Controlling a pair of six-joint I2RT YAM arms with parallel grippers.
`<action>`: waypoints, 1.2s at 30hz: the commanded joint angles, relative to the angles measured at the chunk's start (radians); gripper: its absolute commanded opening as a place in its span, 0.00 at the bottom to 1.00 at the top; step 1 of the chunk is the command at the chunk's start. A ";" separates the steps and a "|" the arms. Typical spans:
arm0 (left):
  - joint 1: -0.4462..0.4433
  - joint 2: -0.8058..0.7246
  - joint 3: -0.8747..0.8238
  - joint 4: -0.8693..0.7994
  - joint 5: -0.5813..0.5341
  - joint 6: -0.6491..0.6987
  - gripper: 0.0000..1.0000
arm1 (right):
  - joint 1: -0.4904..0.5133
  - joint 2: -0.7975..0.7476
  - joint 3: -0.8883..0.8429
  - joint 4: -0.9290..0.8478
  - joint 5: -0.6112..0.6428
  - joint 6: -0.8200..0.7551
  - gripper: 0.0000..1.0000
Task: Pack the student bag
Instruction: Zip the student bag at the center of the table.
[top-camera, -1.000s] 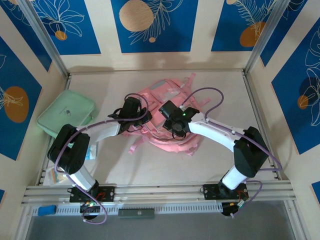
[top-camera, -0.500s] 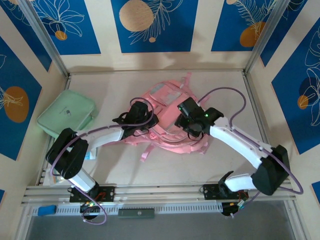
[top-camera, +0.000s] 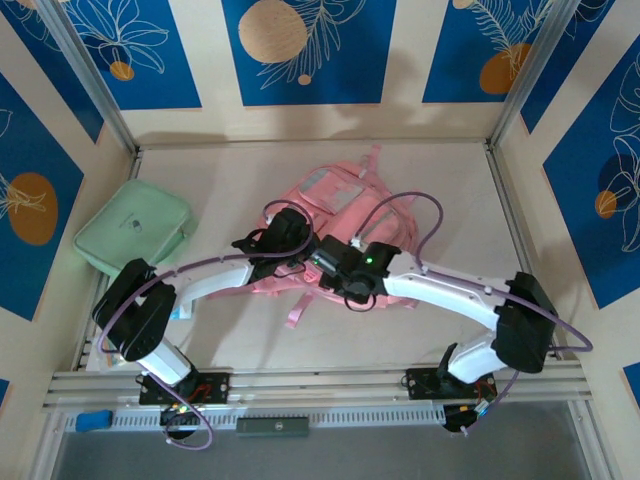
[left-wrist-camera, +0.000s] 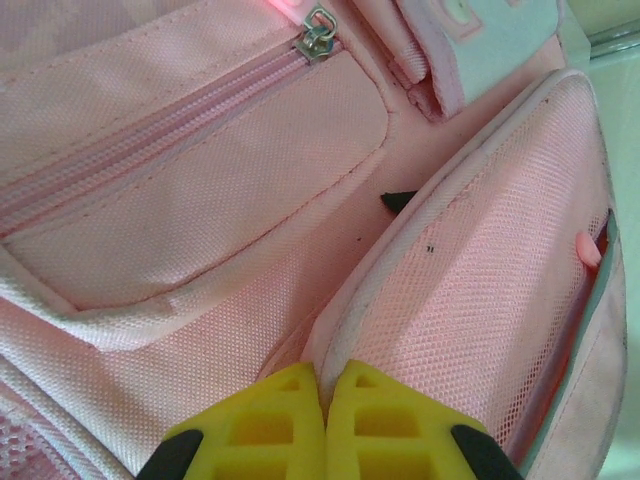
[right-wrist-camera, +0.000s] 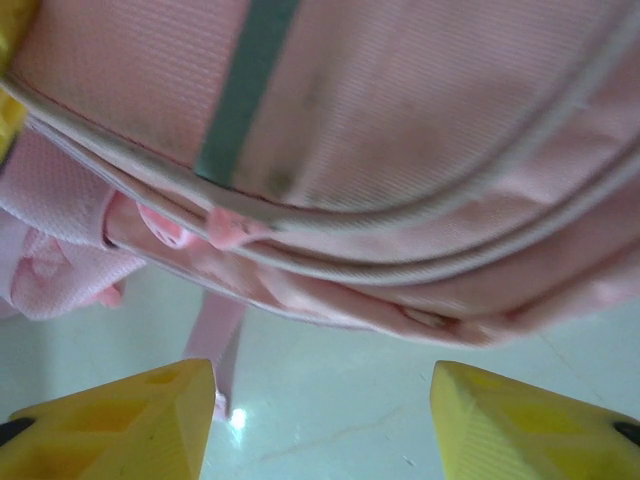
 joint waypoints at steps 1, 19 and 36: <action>-0.019 -0.053 0.039 -0.004 -0.002 -0.011 0.00 | 0.015 0.055 0.055 0.058 0.103 0.070 0.58; 0.010 -0.086 0.041 -0.019 -0.012 0.001 0.00 | 0.035 0.161 0.036 -0.097 0.316 0.254 0.58; 0.034 -0.106 0.052 -0.047 -0.006 0.025 0.00 | 0.023 0.082 0.049 -0.046 0.185 -0.017 0.40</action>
